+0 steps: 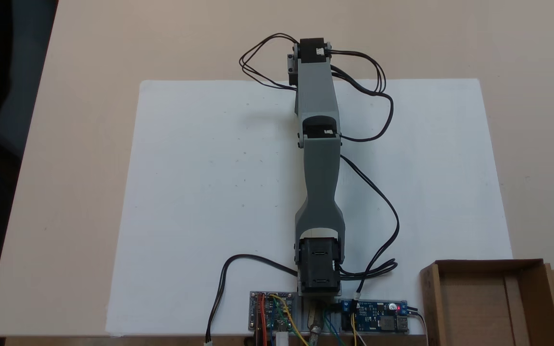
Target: Grasp a green dice and put it in the bin.
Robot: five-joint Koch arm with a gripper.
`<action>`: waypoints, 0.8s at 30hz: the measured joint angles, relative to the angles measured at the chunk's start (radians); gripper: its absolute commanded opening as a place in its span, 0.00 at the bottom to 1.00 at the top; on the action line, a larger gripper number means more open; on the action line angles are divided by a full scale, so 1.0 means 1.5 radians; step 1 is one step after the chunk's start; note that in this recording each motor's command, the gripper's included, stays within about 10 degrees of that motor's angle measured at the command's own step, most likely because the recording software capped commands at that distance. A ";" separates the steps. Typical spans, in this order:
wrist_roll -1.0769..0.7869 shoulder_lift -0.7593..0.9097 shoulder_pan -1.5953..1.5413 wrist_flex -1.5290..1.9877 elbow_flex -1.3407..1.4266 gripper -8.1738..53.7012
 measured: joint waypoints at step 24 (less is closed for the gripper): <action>-0.001 0.374 0.525 0.107 0.001 0.32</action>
